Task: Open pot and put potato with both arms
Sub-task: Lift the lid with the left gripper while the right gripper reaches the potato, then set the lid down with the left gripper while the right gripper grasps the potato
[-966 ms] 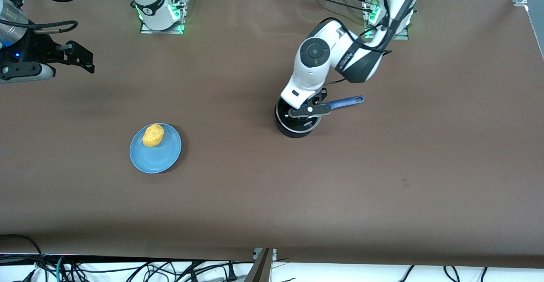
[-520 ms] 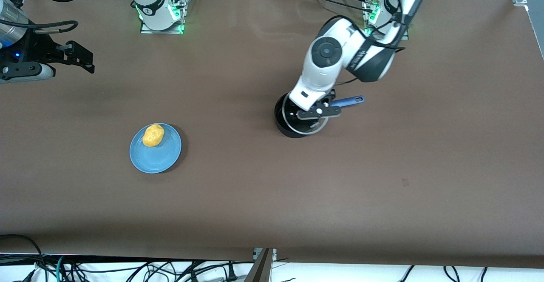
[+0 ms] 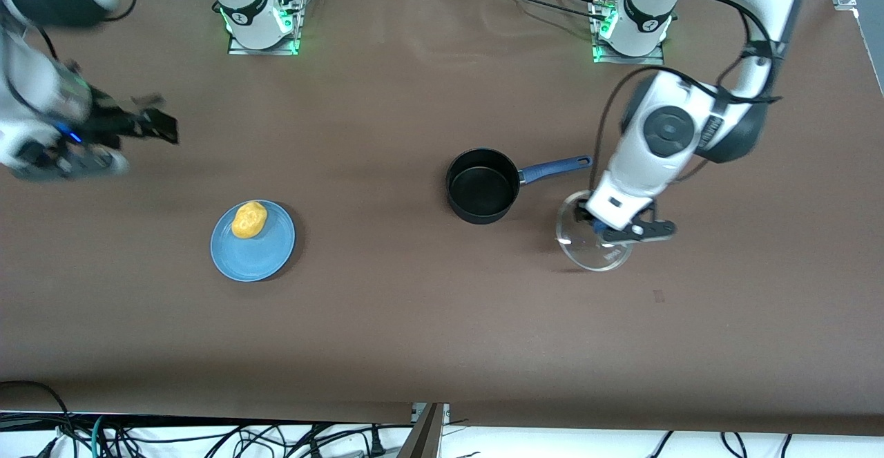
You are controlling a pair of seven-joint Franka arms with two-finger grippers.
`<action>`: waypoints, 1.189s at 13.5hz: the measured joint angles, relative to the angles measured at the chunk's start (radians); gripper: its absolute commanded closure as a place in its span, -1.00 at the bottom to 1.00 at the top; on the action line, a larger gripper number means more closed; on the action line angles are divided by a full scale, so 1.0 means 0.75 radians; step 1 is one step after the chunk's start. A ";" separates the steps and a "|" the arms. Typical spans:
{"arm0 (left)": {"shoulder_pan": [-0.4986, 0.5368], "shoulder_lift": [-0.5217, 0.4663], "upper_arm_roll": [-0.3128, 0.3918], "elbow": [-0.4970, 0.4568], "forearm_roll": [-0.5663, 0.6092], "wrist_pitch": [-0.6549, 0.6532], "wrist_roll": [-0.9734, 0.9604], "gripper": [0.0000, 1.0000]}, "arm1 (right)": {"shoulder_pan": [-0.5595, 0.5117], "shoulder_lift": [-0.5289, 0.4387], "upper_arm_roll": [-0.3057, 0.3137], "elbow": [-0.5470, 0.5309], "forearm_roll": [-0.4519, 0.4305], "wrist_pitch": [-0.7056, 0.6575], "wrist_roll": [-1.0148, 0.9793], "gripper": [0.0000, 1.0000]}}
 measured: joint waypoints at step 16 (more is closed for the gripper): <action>0.216 0.184 0.302 -0.264 0.002 0.473 0.670 -1.00 | 0.005 0.504 0.006 -0.224 0.069 0.666 0.282 -1.00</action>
